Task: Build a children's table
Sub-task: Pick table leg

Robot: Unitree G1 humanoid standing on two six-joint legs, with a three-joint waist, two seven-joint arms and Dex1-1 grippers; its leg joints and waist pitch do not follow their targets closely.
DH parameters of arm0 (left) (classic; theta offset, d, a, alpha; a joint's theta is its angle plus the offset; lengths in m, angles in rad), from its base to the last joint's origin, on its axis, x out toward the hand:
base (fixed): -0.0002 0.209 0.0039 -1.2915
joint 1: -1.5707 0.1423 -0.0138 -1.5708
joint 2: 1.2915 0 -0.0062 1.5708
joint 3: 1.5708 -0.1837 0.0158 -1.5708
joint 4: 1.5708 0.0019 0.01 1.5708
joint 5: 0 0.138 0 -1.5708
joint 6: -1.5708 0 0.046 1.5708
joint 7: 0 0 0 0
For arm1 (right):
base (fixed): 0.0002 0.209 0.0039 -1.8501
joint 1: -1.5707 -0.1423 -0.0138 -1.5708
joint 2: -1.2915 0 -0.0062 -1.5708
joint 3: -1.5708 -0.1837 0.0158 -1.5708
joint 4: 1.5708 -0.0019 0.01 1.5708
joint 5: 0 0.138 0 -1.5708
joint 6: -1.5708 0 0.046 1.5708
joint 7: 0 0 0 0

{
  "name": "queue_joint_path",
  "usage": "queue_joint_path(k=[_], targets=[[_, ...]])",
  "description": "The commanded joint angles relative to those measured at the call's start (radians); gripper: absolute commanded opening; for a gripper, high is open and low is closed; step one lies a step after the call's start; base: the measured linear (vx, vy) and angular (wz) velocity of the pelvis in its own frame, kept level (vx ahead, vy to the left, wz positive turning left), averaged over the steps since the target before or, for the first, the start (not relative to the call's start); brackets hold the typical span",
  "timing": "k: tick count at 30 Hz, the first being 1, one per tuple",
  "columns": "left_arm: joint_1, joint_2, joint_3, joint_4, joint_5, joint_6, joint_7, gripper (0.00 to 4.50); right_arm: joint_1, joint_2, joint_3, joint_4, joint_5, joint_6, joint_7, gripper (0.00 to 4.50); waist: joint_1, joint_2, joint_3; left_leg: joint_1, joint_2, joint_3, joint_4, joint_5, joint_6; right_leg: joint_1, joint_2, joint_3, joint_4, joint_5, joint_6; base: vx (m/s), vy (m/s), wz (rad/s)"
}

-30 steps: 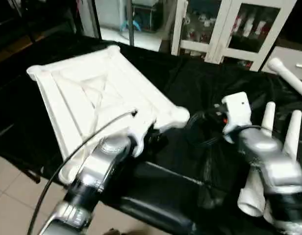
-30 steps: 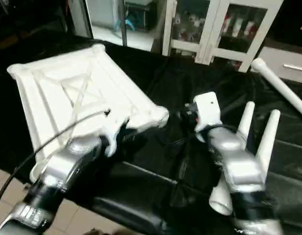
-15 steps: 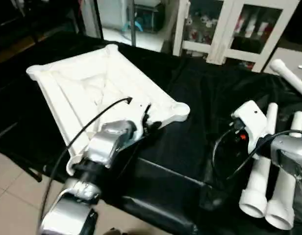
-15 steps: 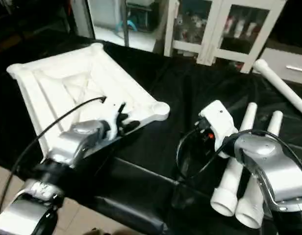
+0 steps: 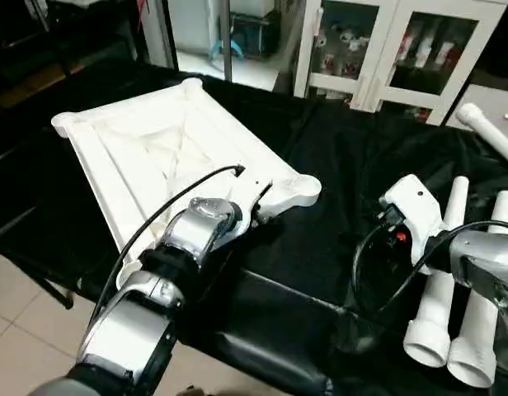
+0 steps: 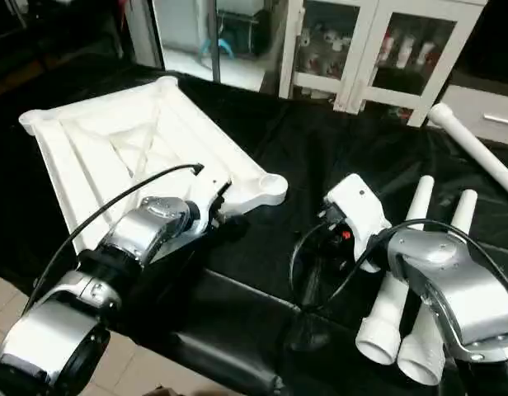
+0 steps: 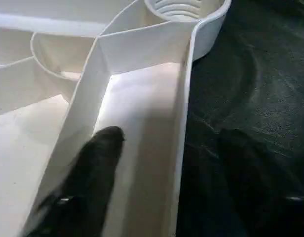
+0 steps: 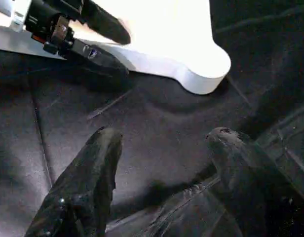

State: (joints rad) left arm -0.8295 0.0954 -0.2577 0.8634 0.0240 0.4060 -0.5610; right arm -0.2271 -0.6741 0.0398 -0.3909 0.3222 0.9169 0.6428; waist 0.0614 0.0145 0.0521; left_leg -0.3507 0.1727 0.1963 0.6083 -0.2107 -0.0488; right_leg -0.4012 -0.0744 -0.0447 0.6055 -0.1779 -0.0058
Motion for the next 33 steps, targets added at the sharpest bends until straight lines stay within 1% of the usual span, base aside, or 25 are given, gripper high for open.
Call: queue_joint_path(k=[1, 2, 4, 6, 7, 9, 11, 12, 13, 14, 15, 16, 17, 18, 19, 20, 21, 22, 23, 25, 28, 29, 30, 31, 33], targets=[[0.013, 0.014, -0.032, 0.064, 0.014, 0.004, -0.088, 3.21, 0.002, -0.016, 0.003, -0.025, 0.013, 0.015, 0.008, 3.12, 0.005, -0.016, -0.058, 0.003, 0.045, -0.034, -0.074, -0.192, 0.040, 0.047, -0.068, 0.040, -0.099, -0.366, -0.144, 0.000, 0.000, 0.00], [0.013, 0.017, -0.035, 0.063, 0.012, 0.007, -0.107, 3.09, 0.002, -0.017, 0.003, -0.026, 0.013, 0.015, 0.009, 3.12, 0.004, -0.015, -0.059, 0.001, 0.046, -0.034, -0.075, -0.183, 0.040, 0.048, -0.068, 0.041, -0.095, -0.344, -0.148, 0.000, 0.000, 0.00], [0.013, 0.031, -0.050, 0.066, 0.002, 0.016, -0.203, 3.08, 0.004, -0.021, 0.001, -0.031, 0.015, 0.015, 0.016, 3.12, 0.004, -0.015, -0.060, 0.001, 0.047, -0.034, -0.075, -0.168, 0.043, 0.048, -0.070, 0.043, -0.091, -0.305, -0.162, 0.000, 0.000, 0.00], [0.011, 0.034, -0.053, 0.071, 0.001, 0.012, -0.234, 3.10, 0.004, -0.022, 0.001, -0.032, 0.015, 0.015, 0.018, 3.12, 0.004, -0.014, -0.062, 0.001, 0.048, -0.033, -0.073, -0.155, 0.046, 0.049, -0.070, 0.044, -0.087, -0.268, -0.178, 0.000, 0.000, 0.00], [0.008, 0.049, -0.053, 0.069, -0.020, 0.028, -0.330, 2.72, -0.002, -0.031, 0.004, -0.028, 0.015, 0.010, 0.027, 3.12, 0.006, -0.019, -0.063, 0.002, 0.047, -0.030, -0.071, -0.137, 0.055, 0.050, -0.071, 0.045, -0.083, -0.231, -0.199, 0.000, 0.000, 0.00], [0.003, 0.061, -0.057, 0.071, -0.024, 0.023, -0.381, 2.70, -0.007, -0.038, 0.007, -0.025, 0.013, 0.006, 0.033, 3.12, 0.009, -0.016, -0.064, 0.000, 0.049, -0.030, -0.071, -0.112, 0.062, 0.052, -0.073, 0.045, -0.078, -0.192, -0.216, 0.000, 0.000, 0.00], [-0.007, 0.095, -0.091, 0.078, 0.006, -0.019, -0.446, 2.63, -0.016, -0.050, 0.010, -0.016, 0.011, -0.001, 0.045, 3.12, 0.011, -0.019, -0.065, 0.000, 0.050, -0.030, -0.071, -0.093, 0.075, 0.055, -0.074, 0.045, -0.074, -0.156, -0.231, 0.000, 0.000, 0.00], [-0.013, 0.111, -0.110, 0.085, 0.028, -0.041, -0.466, 2.45, -0.019, -0.056, 0.012, -0.012, 0.011, -0.005, 0.050, 3.12, 0.011, -0.019, -0.065, 0.000, 0.050, -0.030, -0.071, -0.093, 0.075, 0.055, -0.074, 0.045, -0.074, -0.156, -0.231, 0.000, 0.000, 0.00], [-0.012, 0.142, -0.152, 0.085, 0.073, -0.117, -0.488, 2.29, -0.025, -0.060, 0.012, -0.009, 0.011, -0.006, 0.055, 3.12, 0.011, -0.020, -0.064, 0.000, 0.053, -0.032, -0.074, -0.101, 0.081, 0.055, -0.076, 0.045, -0.075, -0.166, -0.228, 0.000, 0.000, 0.00], [-0.005, 0.182, -0.201, 0.077, 0.125, -0.253, -0.519, 2.24, -0.032, -0.063, 0.011, -0.005, 0.011, -0.007, 0.059, 3.12, 0.008, -0.019, -0.063, -0.002, 0.055, -0.033, -0.075, -0.108, 0.076, 0.057, -0.078, 0.045, -0.074, -0.177, -0.221, 0.000, 0.000, 0.00], [-0.001, 0.192, -0.212, 0.072, 0.136, -0.293, -0.528, 2.26, -0.034, -0.063, 0.011, -0.004, 0.011, -0.007, 0.060, 3.12, 0.008, -0.018, -0.062, -0.002, 0.056, -0.035, -0.076, -0.116, 0.077, 0.057, -0.079, 0.045, -0.079, -0.192, -0.215, 0.000, 0.000, 0.00], [0.015, 0.221, -0.234, 0.053, 0.149, -0.425, -0.574, 2.26, -0.036, -0.062, 0.012, -0.003, 0.010, -0.008, 0.061, 3.12, 0.004, -0.019, -0.062, -0.002, 0.056, -0.033, -0.076, -0.123, 0.071, 0.057, -0.078, 0.046, -0.078, -0.196, -0.210, 0.000, 0.000, 0.00], [0.027, 0.247, -0.257, 0.038, 0.171, -0.517, -0.592, 2.15, -0.038, -0.060, 0.014, -0.001, 0.008, -0.009, 0.061, 3.12, 0.001, -0.017, -0.061, -0.002, 0.057, -0.034, -0.079, -0.145, 0.053, 0.057, -0.081, 0.047, -0.080, -0.232, -0.197, 0.000, 0.000, 0.00], [0.027, 0.250, -0.259, 0.038, 0.175, -0.519, -0.589, 1.98, -0.038, -0.060, 0.014, -0.001, 0.008, -0.009, 0.061, 3.12, 0.001, -0.017, -0.061, -0.002, 0.057, -0.034, -0.079, -0.145, 0.053, 0.057, -0.081, 0.047, -0.080, -0.232, -0.197, 0.000, 0.000, 0.00], [0.027, 0.277, -0.290, 0.043, 0.223, -0.615, -0.557, 1.82, -0.037, -0.059, 0.016, 0.000, 0.007, -0.011, 0.060, 3.12, 0.001, -0.012, -0.061, 0.008, 0.061, -0.031, -0.080, -0.161, 0.038, 0.049, -0.077, 0.047, -0.080, -0.232, -0.203, 0.000, 0.000, 0.00], [0.030, 0.287, -0.292, 0.047, 0.235, -0.649, -0.545, 1.82, -0.034, -0.059, 0.017, -0.002, 0.008, -0.011, 0.058, 3.12, 0.002, -0.014, -0.060, 0.006, 0.060, -0.031, -0.080, -0.163, 0.037, 0.049, -0.076, 0.047, -0.079, -0.228, -0.201, 0.000, 0.000, 0.00], [0.030, 0.287, -0.292, 0.047, 0.235, -0.649, -0.545, 1.85, -0.034, -0.059, 0.017, -0.002, 0.008, -0.011, 0.058, 3.12, 0.003, -0.011, -0.061, 0.007, 0.061, -0.031, -0.081, -0.161, 0.028, 0.051, -0.078, 0.047, -0.075, -0.212, -0.206, 0.000, 0.000, 0.00], [0.035, 0.294, -0.289, 0.048, 0.235, -0.685, -0.545, 1.80, -0.030, -0.059, 0.018, -0.005, 0.009, -0.011, 0.056, 3.12, 0.003, -0.011, -0.061, 0.008, 0.062, -0.031, -0.081, -0.160, 0.025, 0.050, -0.078, 0.048, -0.073, -0.203, -0.211, 0.000, 0.000, 0.00], [0.041, 0.301, -0.280, 0.050, 0.219, -0.723, -0.561, 1.68, -0.025, -0.062, 0.019, -0.009, 0.007, -0.012, 0.059, 3.12, 0.006, -0.011, -0.062, 0.008, 0.061, -0.029, -0.080, -0.153, 0.020, 0.051, -0.078, 0.048, -0.070, -0.174, -0.225, 0.000, 0.000, 0.00], [0.047, 0.304, -0.270, 0.054, 0.204, -0.773, -0.569, 1.40, -0.021, -0.063, 0.020, -0.011, 0.006, -0.014, 0.061, 3.12, 0.006, -0.014, -0.064, 0.005, 0.059, -0.029, -0.078, -0.139, 0.023, 0.054, -0.079, 0.048, -0.065, -0.142, -0.234, 0.000, 0.000, 0.00], [0.056, 0.302, -0.256, 0.060, 0.196, -0.887, -0.557, 1.40, -0.017, -0.063, 0.020, -0.010, 0.004, -0.015, 0.061, 3.12, 0.008, -0.017, -0.064, 0.005, 0.058, -0.027, -0.076, -0.135, 0.031, 0.052, -0.078, 0.048, -0.065, -0.132, -0.240, 0.000, 0.000, 0.00], [0.055, 0.299, -0.257, 0.069, 0.201, -0.947, -0.538, 1.21, -0.017, -0.062, 0.020, -0.010, 0.004, -0.016, 0.060, 3.12, 0.012, -0.014, -0.062, 0.010, 0.060, -0.025, -0.076, -0.149, 0.030, 0.048, -0.079, 0.049, -0.068, -0.158, -0.235, 0.000, 0.000, 0.00], [0.050, 0.298, -0.266, 0.078, 0.217, -1.015, -0.513, 1.21, -0.018, -0.061, 0.020, -0.008, 0.003, -0.017, 0.060, 3.12, 0.015, -0.014, -0.063, 0.011, 0.061, -0.025, -0.077, -0.153, 0.026, 0.048, -0.079, 0.050, -0.068, -0.165, -0.233, 0.000, 0.000, 0.00], [0.048, 0.297, -0.268, 0.080, 0.219, -1.035, -0.506, 1.17, -0.018, -0.061, 0.019, -0.007, 0.003, -0.017, 0.059, 3.12, 0.019, -0.012, -0.062, 0.012, 0.061, -0.025, -0.077, -0.157, 0.025, 0.047, -0.078, 0.049, -0.069, -0.173, -0.229, 0.000, 0.000, 0.00], [0.041, 0.291, -0.273, 0.091, 0.232, -1.129, -0.474, 1.04, -0.020, -0.060, 0.018, -0.003, 0.001, -0.020, 0.057, 3.12, 0.031, -0.013, -0.063, 0.023, 0.066, -0.022, -0.079, -0.173, 0.009, 0.038, -0.077, 0.051, -0.069, -0.174, -0.223, 0.000, 0.000, 0.00]])
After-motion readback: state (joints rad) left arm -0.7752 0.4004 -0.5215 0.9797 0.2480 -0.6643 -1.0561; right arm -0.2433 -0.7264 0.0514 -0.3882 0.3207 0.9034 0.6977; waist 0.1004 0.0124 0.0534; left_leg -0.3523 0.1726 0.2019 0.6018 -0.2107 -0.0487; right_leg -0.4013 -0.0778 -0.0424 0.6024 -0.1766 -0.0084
